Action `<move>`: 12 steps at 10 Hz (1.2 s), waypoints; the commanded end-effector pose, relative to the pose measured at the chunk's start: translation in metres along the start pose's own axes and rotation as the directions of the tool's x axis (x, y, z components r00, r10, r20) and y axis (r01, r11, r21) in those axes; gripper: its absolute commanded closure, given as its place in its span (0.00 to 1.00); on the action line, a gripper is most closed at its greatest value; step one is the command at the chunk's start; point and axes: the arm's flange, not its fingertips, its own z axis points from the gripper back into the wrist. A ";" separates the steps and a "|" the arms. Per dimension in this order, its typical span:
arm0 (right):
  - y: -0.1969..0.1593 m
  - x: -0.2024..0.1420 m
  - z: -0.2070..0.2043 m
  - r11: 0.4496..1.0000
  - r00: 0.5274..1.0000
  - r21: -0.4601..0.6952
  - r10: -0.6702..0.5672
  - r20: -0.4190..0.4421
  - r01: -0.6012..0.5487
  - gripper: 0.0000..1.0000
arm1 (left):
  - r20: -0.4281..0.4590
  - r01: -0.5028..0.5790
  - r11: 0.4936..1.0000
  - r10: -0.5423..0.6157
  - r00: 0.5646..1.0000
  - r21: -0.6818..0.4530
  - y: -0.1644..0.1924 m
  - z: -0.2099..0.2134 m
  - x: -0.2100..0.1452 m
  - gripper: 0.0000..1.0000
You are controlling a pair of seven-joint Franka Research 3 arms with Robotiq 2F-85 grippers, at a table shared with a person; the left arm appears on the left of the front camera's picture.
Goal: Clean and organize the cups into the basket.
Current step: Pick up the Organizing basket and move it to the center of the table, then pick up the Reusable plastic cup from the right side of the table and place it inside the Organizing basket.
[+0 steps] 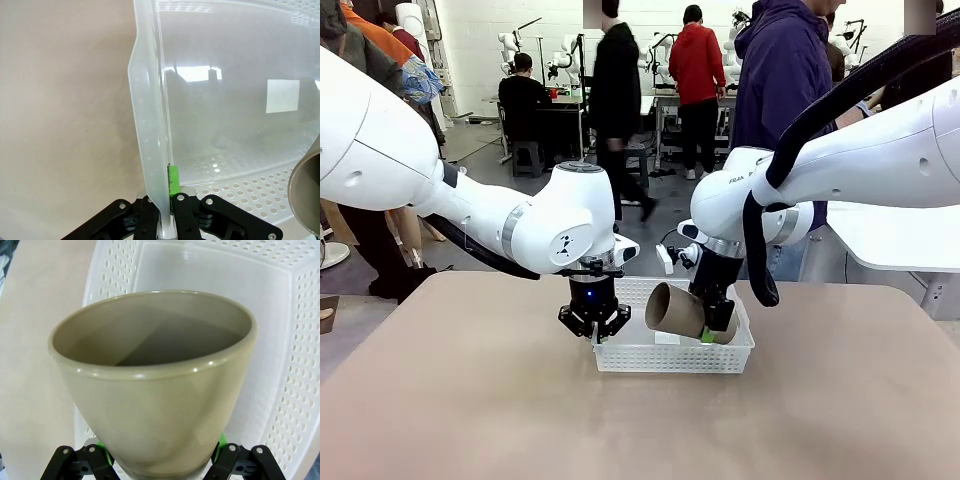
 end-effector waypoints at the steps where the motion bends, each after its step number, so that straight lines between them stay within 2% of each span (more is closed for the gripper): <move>1: 0.001 0.003 -0.003 0.999 1.000 -0.021 -0.026 -0.012 0.026 0.00 | -0.001 0.005 1.000 -0.005 1.000 0.004 -0.001 0.000 -0.002 1.00; 6: 0.006 0.003 0.004 0.999 0.999 -0.034 -0.030 0.034 0.031 0.00 | -0.001 0.005 1.000 -0.005 1.000 0.004 -0.001 0.000 -0.002 1.00; 8: 0.025 -0.009 0.046 0.995 0.992 -0.093 -0.021 0.122 0.032 0.00 | -0.001 0.005 1.000 -0.005 1.000 0.004 -0.001 0.000 -0.002 1.00; 9: 0.039 -0.029 0.079 0.988 0.976 -0.145 -0.024 0.217 0.056 0.00 | -0.001 0.005 1.000 -0.005 1.000 0.004 -0.001 0.000 -0.002 1.00; 10: 0.057 -0.066 0.113 0.987 0.936 -0.137 -0.032 0.350 0.085 0.00 | -0.001 0.005 1.000 -0.005 1.000 0.004 -0.001 0.000 -0.002 1.00; 11: 0.073 -0.109 0.139 0.984 0.880 -0.145 -0.026 0.475 0.107 0.00 | -0.001 0.005 1.000 -0.005 1.000 0.004 -0.001 0.000 -0.002 1.00; 12: 0.090 -0.156 0.156 0.989 0.793 -0.114 -0.007 0.609 0.096 0.00 | -0.001 0.005 1.000 -0.005 1.000 0.004 -0.001 0.000 -0.002 1.00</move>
